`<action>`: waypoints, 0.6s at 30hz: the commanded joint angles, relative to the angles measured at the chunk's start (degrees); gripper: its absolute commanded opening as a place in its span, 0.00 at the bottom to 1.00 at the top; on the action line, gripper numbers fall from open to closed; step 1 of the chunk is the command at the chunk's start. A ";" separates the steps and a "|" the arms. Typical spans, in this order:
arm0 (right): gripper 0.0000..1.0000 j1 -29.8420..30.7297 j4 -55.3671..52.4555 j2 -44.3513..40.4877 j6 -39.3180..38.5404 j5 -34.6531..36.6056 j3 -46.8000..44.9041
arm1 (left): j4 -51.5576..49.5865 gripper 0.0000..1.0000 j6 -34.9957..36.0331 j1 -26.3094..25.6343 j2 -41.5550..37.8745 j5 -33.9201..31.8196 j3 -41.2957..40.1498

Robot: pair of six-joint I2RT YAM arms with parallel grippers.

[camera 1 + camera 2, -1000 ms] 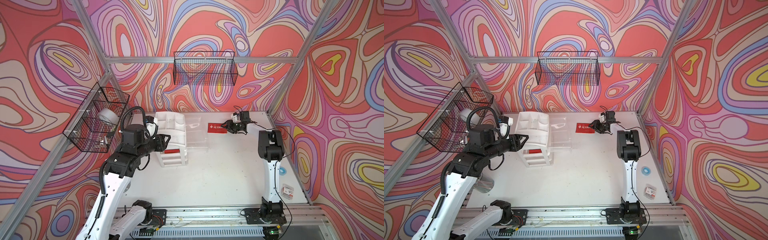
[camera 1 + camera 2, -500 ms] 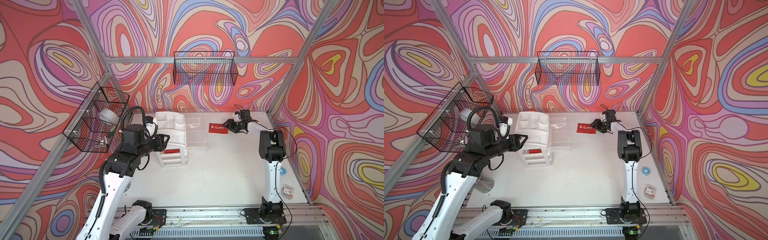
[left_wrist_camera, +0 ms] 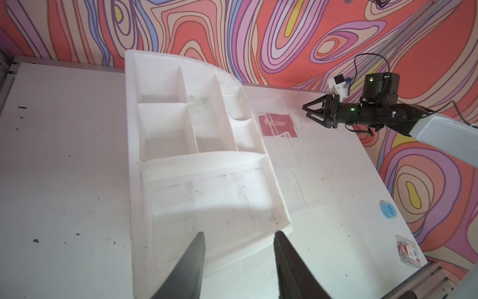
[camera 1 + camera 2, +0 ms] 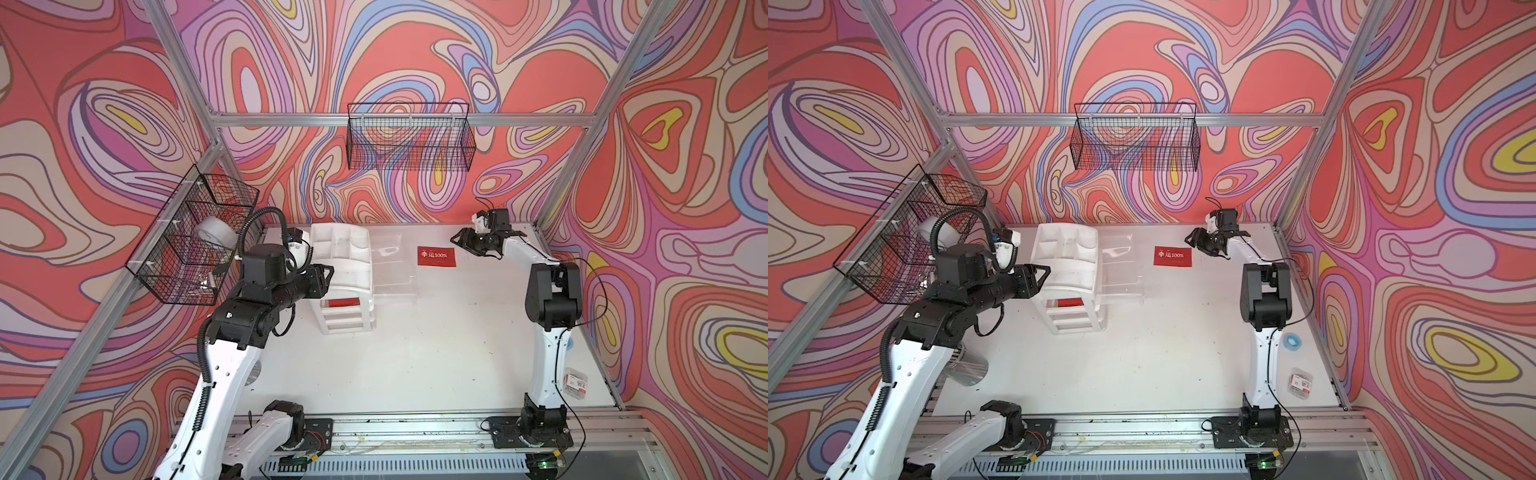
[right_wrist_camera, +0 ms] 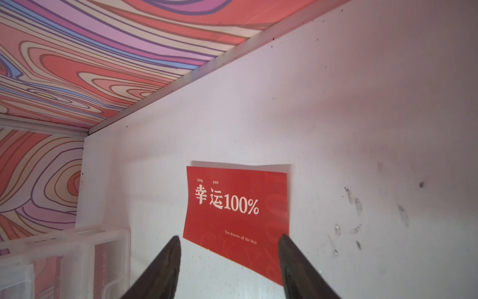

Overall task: Take the postcards out of the drawer
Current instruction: Place the postcard at the center of the board, then close the drawer in the storage box.

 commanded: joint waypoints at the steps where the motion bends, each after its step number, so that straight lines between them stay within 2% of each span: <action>1: 0.61 -0.44 -0.87 -5.69 -2.19 0.88 -2.79 | -2.04 0.46 2.06 2.18 1.32 -0.60 2.39; 6: 0.60 -0.39 -0.65 -12.56 -2.66 0.29 -7.94 | -1.40 0.46 1.99 6.25 3.56 2.24 2.88; 18: 0.58 0.49 7.08 -28.02 1.86 -5.82 -25.19 | -0.60 0.43 2.20 8.09 8.06 0.35 2.26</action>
